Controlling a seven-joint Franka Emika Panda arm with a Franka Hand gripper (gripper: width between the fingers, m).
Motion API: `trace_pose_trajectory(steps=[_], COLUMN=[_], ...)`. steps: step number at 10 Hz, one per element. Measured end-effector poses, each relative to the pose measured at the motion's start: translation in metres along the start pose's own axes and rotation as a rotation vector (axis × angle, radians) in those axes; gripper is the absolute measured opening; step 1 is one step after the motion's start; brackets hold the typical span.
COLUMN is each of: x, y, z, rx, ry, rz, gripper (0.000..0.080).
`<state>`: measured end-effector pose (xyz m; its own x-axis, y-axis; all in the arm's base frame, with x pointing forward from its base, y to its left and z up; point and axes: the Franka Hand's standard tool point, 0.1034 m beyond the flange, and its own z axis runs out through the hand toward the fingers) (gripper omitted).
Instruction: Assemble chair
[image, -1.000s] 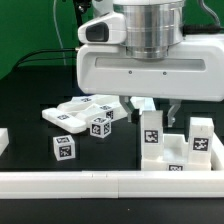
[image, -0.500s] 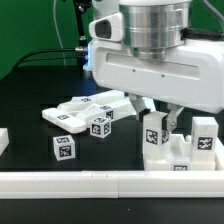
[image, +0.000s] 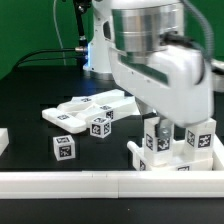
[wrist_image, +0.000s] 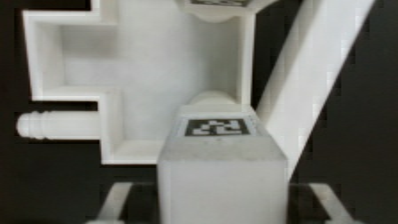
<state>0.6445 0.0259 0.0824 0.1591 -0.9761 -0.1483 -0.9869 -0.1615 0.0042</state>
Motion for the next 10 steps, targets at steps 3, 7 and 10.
trace_pose_trajectory(steps=[3, 7, 10], x=[0.004, -0.002, -0.012], y=[0.0, 0.0, 0.002], z=[-0.001, -0.001, 0.001], rx=[0.012, 0.003, 0.008], ry=[-0.058, -0.031, -0.021], rz=[0.34, 0.175, -0.332], gripper=[0.0285, 0.0593, 0.0648])
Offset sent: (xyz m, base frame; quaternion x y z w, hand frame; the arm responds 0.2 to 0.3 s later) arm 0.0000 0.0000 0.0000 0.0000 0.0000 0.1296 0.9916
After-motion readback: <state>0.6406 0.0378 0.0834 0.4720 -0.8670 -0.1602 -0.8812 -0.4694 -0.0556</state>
